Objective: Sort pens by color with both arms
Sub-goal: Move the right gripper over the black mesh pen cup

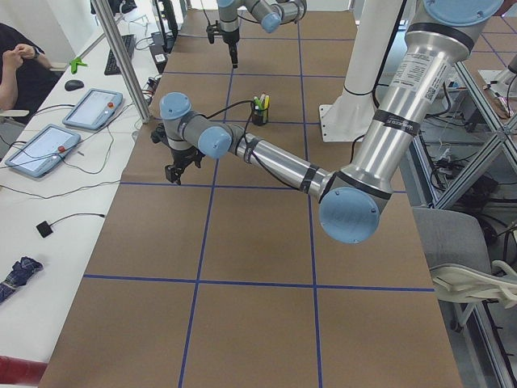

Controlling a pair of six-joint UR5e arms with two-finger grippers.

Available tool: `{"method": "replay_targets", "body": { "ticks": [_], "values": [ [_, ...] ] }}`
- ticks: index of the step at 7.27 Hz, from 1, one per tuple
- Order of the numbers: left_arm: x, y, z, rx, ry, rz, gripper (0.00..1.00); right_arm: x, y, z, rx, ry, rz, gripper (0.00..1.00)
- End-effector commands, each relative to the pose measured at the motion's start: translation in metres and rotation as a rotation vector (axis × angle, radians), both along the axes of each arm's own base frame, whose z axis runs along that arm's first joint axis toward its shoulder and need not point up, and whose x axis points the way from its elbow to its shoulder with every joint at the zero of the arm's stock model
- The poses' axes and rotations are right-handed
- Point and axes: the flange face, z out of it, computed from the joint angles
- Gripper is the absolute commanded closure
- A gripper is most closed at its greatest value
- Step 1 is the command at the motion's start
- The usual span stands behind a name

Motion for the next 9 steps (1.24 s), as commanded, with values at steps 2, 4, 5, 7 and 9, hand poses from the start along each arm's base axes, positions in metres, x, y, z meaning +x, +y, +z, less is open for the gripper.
{"method": "replay_targets", "body": {
  "ticks": [2, 4, 5, 7, 9],
  "values": [
    [0.000, 0.001, 0.003, -0.003, -0.003, 0.000, 0.00, -0.114, 0.021, -0.092, -0.066, 0.125, 0.063, 0.03],
    [0.000, 0.001, 0.005, -0.006, -0.003, 0.001, 0.00, -0.165, 0.063, -0.085, -0.019, 0.209, 0.084, 0.04],
    [0.000, 0.001, 0.005, -0.005, -0.003, 0.001, 0.00, -0.183, 0.068, -0.092, -0.022, 0.233, 0.069, 0.03],
    [0.000, 0.001, 0.005, -0.004, -0.001, 0.002, 0.00, -0.196, 0.065, -0.101, -0.034, 0.265, 0.071, 0.05],
    [0.000, 0.002, 0.005, -0.002, 0.000, 0.002, 0.00, -0.218, 0.076, -0.082, 0.001, 0.334, 0.069, 0.08]
  ]
}}
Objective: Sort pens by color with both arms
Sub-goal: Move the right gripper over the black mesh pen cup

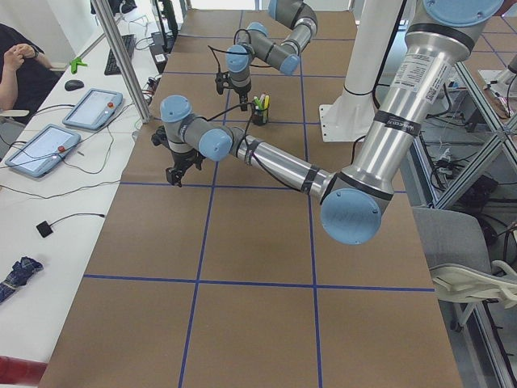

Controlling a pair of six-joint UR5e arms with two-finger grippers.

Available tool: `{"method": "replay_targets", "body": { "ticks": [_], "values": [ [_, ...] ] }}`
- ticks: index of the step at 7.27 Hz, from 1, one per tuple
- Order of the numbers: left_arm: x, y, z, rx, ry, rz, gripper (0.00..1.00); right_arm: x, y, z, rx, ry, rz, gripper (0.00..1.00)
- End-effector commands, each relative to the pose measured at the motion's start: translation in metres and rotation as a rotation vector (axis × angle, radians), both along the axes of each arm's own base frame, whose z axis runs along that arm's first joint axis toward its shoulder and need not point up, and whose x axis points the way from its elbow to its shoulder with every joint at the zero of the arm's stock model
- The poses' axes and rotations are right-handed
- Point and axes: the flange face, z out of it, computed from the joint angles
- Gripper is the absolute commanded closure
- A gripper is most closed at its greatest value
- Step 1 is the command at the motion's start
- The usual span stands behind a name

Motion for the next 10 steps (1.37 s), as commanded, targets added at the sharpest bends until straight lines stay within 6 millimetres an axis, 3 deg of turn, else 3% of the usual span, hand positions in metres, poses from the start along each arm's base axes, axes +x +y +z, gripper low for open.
{"method": "replay_targets", "body": {
  "ticks": [1, 3, 5, 10],
  "values": [
    [0.000, 0.000, 0.000, 0.001, 0.000, 0.000, 0.00, -0.022, 0.011, 0.021, 0.010, 0.064, -0.009, 0.10],
    [0.000, 0.001, 0.002, 0.000, 0.000, 0.001, 0.00, -0.037, 0.025, 0.031, 0.032, 0.102, -0.027, 0.32],
    [0.000, 0.001, 0.002, 0.003, 0.001, 0.003, 0.00, -0.038, 0.026, 0.039, 0.024, 0.119, -0.029, 0.42],
    [0.000, 0.001, 0.000, 0.006, 0.003, 0.005, 0.00, -0.032, 0.031, 0.040, -0.022, 0.149, -0.049, 0.45]
  ]
}}
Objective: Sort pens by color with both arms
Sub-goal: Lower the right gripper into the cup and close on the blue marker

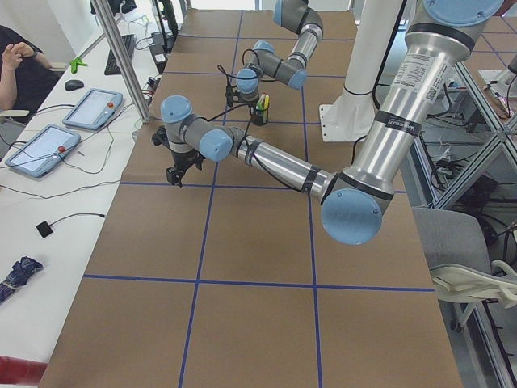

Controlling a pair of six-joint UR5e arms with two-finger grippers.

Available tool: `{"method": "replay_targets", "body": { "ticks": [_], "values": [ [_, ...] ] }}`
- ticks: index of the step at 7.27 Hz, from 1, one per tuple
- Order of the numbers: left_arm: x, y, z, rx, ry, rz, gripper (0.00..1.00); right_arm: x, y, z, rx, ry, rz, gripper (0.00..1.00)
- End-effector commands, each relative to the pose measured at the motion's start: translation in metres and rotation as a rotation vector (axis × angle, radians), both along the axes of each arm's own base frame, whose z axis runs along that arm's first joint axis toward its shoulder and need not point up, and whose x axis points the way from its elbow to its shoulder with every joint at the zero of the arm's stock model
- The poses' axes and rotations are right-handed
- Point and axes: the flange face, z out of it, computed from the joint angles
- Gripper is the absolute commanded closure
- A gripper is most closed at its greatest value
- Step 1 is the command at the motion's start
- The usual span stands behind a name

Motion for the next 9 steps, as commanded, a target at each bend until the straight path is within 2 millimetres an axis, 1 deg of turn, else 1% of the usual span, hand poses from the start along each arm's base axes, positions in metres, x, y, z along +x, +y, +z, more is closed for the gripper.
{"method": "replay_targets", "body": {
  "ticks": [1, 2, 4, 5, 6, 7, 8, 9],
  "values": [
    [0.0000, 0.0000, -0.0002, 0.002, 0.000, 0.001, 0.00, 0.0018, 0.0011, -0.0024, -0.030, -0.012, -0.006, 0.46],
    [-0.0001, 0.0003, 0.0006, 0.003, 0.000, 0.002, 0.00, 0.0025, 0.0015, -0.0047, -0.052, -0.026, -0.008, 0.51],
    [0.0000, 0.0004, 0.0006, 0.005, 0.001, 0.005, 0.00, 0.0022, 0.0012, -0.0038, -0.050, -0.027, -0.009, 0.51],
    [-0.0001, 0.0011, -0.0018, 0.008, 0.003, 0.005, 0.00, 0.0056, -0.0042, -0.0041, -0.045, -0.029, -0.009, 0.51],
    [-0.0001, 0.0011, -0.0018, 0.008, 0.003, 0.005, 0.00, 0.0053, -0.0044, -0.0004, -0.048, -0.025, -0.009, 0.54],
    [-0.0001, 0.0011, -0.0018, 0.010, 0.003, 0.007, 0.00, 0.0060, -0.0068, 0.0010, -0.047, -0.027, -0.006, 0.54],
    [-0.0001, 0.0011, -0.0018, 0.011, 0.003, 0.008, 0.00, 0.0062, -0.0064, -0.0009, -0.048, -0.031, -0.009, 0.54],
    [-0.0001, 0.0011, -0.0018, 0.011, 0.003, 0.008, 0.00, 0.0058, -0.0064, 0.0014, -0.050, -0.030, -0.009, 0.54]
  ]
}}
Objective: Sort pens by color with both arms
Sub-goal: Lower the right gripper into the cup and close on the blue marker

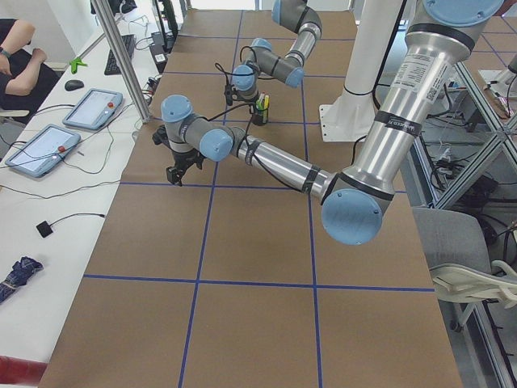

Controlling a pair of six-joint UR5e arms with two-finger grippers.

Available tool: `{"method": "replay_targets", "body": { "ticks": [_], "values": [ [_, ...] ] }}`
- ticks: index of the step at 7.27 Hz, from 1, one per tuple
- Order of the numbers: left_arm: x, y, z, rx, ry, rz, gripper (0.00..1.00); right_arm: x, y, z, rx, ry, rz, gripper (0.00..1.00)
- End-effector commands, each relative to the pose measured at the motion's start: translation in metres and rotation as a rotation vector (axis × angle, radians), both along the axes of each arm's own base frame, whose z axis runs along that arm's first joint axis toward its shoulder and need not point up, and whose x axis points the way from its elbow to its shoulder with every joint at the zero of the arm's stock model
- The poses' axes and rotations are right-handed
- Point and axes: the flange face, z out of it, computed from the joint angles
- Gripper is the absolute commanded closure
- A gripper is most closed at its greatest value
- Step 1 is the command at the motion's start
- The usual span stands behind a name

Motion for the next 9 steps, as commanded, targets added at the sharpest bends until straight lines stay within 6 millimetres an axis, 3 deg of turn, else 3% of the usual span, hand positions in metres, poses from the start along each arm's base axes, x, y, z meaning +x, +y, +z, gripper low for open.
{"method": "replay_targets", "body": {
  "ticks": [1, 2, 9],
  "values": [
    [-0.001, 0.000, 0.000, 0.001, 0.000, -0.001, 0.00, -0.002, 0.000, 0.010, -0.006, 0.004, -0.002, 0.54],
    [0.000, 0.000, 0.000, 0.001, 0.000, 0.001, 0.00, -0.005, 0.000, 0.016, -0.003, -0.005, -0.004, 0.53],
    [-0.001, 0.000, 0.001, 0.000, -0.001, 0.000, 0.00, -0.004, 0.007, 0.008, -0.012, -0.036, -0.009, 0.54]
  ]
}}
